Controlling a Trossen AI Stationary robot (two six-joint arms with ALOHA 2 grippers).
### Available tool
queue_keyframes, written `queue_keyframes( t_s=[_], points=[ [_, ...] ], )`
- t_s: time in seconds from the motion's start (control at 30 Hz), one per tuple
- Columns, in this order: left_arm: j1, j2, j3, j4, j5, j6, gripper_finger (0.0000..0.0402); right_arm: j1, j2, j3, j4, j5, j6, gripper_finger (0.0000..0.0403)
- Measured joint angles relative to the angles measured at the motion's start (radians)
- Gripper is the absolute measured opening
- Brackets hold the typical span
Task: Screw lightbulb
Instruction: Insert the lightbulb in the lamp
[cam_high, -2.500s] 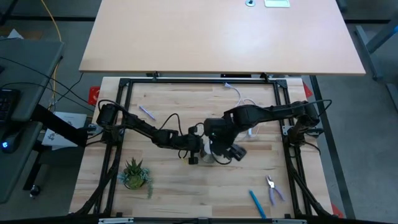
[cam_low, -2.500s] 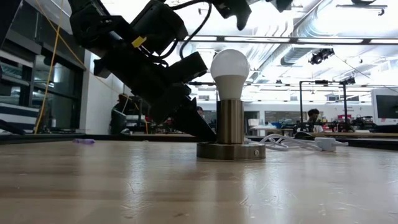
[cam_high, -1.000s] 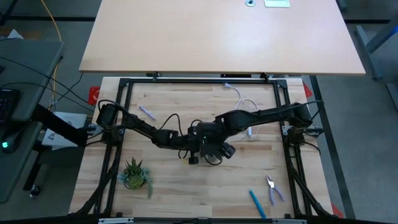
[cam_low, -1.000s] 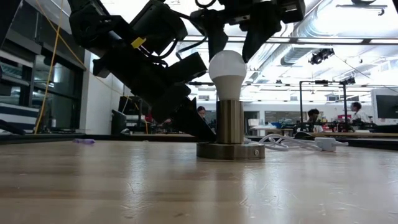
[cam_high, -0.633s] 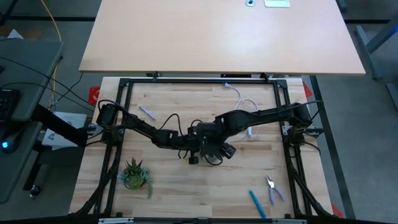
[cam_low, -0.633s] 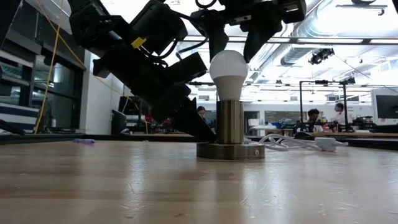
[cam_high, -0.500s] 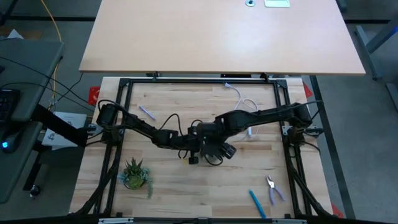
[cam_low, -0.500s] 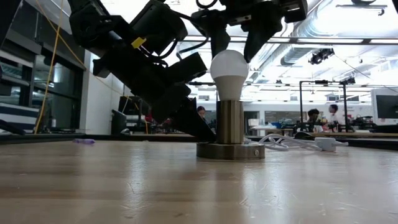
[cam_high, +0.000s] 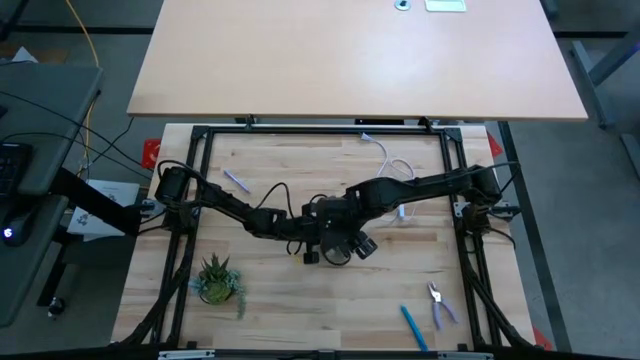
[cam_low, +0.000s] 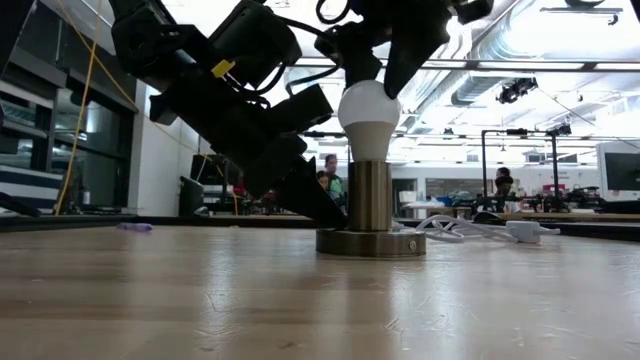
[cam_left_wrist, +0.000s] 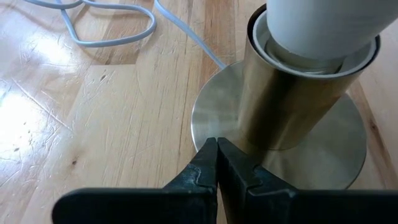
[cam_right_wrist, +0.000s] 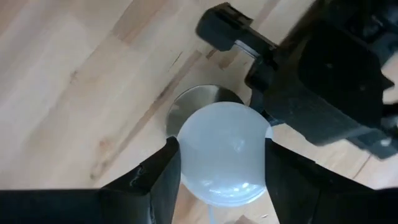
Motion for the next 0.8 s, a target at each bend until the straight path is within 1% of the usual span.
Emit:
queue_keyframes(
  t_s=[0.13,0.37,0.57,0.8],
  points=[
    [0.0,0.0,0.0,0.0,0.0,0.0,0.0,0.0,0.0,0.0,0.001,0.016,0.155,0.0198],
    [0.0,0.0,0.0,0.0,0.0,0.001,0.0,0.0,0.0,0.0,0.011,0.046,0.501,0.0197],
    [0.0,0.0,0.0,0.0,-0.001,0.033,0.0,0.0,0.0,0.001,0.024,0.035,0.836,0.0196],
    [0.0,0.0,0.0,0.001,-0.001,0.034,0.0,-0.001,-0.001,0.001,0.043,0.031,1.244,0.0195]
  ],
)
